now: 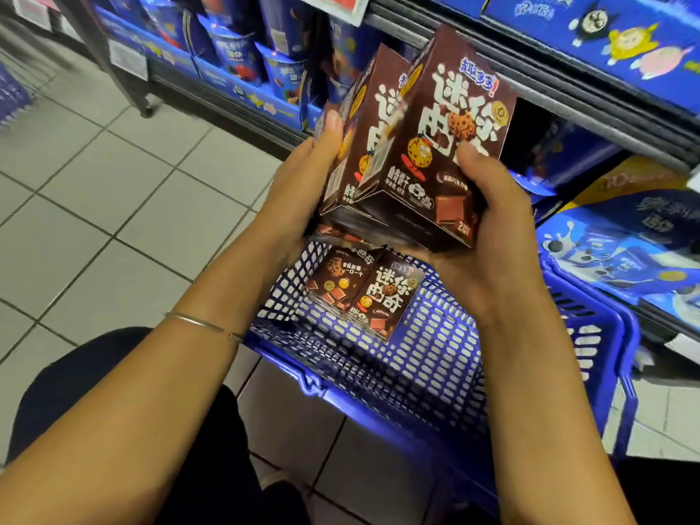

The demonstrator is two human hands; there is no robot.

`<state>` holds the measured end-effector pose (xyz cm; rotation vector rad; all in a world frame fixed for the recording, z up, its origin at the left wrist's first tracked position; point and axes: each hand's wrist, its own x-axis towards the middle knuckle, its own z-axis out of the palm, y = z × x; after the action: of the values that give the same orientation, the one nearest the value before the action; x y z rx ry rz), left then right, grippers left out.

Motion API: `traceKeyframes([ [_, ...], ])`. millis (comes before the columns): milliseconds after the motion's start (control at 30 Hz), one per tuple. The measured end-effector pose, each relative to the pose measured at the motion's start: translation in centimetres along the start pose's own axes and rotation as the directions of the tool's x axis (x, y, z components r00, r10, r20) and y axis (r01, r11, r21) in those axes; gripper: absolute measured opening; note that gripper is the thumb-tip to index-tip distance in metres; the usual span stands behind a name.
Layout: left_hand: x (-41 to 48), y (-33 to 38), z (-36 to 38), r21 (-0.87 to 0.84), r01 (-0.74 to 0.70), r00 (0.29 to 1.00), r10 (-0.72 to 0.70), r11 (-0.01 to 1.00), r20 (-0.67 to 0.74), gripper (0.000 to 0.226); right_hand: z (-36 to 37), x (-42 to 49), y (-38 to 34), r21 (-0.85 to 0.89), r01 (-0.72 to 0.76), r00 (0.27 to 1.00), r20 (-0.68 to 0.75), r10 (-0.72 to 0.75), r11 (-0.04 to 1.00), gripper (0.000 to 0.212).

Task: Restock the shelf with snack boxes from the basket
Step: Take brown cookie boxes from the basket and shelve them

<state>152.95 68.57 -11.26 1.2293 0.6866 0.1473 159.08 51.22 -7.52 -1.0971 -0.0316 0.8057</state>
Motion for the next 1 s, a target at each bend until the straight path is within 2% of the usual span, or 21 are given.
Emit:
traceKeyframes([
  [200, -2.3, 2.0, 2.0, -0.038, 0.046, 0.996, -0.049, 0.998, -0.070, 0.076, 0.5, -1.6, -3.7, -0.030, -0.067, 0.998, -0.010, 0.067, 0.997, 0.023],
  [300, -5.8, 4.3, 3.2, -0.124, 0.108, 0.987, -0.121, 0.986, -0.107, 0.086, 2.3, -3.8, -6.9, -0.088, -0.148, 0.985, -0.100, 0.139, 0.985, 0.049],
  [367, -8.7, 6.9, 4.2, -0.169, 0.134, 0.981, -0.155, 0.977, -0.119, 0.085, 4.3, -5.8, -10.0, -0.144, -0.189, 0.978, -0.112, 0.173, 0.971, 0.060],
  [533, -15.8, 17.8, 6.0, -0.151, 0.294, 0.927, -0.320, 0.944, -0.197, 0.102, 10.6, -11.7, -20.8, -0.171, -0.254, 0.963, -0.141, 0.231, 0.952, 0.057],
  [633, -20.6, 26.7, 7.8, -0.173, 0.341, 0.926, -0.362, 0.924, -0.109, 0.120, 15.1, -15.7, -29.6, -0.214, -0.265, 0.963, -0.099, 0.250, 0.940, 0.047],
  [667, -22.1, 29.8, 8.6, -0.195, 0.352, 0.926, -0.371, 0.915, -0.067, 0.123, 16.6, -17.1, -32.7, -0.233, -0.264, 0.964, -0.084, 0.251, 0.936, 0.051],
  [733, -25.5, 36.1, 10.3, -0.214, 0.345, 0.937, -0.350, 0.914, 0.013, 0.112, 19.7, -20.0, -38.6, -0.279, -0.245, 0.969, -0.060, 0.238, 0.929, 0.065],
  [800, -28.4, 42.0, 12.1, -0.215, 0.348, 0.938, -0.339, 0.913, 0.077, 0.100, 22.7, -22.9, -44.1, -0.328, -0.200, 0.980, -0.055, 0.193, 0.923, 0.067],
  [867, -30.8, 46.3, 13.5, -0.211, 0.345, 0.938, -0.327, 0.915, 0.116, 0.100, 25.2, -25.7, -49.2, -0.373, -0.145, 0.989, -0.075, 0.126, 0.916, 0.054],
  [933, -32.8, 50.1, 14.9, -0.179, 0.304, 0.942, -0.268, 0.936, 0.201, 0.096, 27.0, -28.7, -53.8, -0.414, -0.104, 0.994, -0.071, 0.081, 0.904, 0.028],
  [1000, -34.4, 53.2, 16.4, -0.141, 0.287, 0.932, -0.242, 0.947, 0.271, 0.093, 28.0, -31.9, -57.4, -0.414, -0.065, 0.997, -0.061, 0.044, 0.908, 0.019],
])
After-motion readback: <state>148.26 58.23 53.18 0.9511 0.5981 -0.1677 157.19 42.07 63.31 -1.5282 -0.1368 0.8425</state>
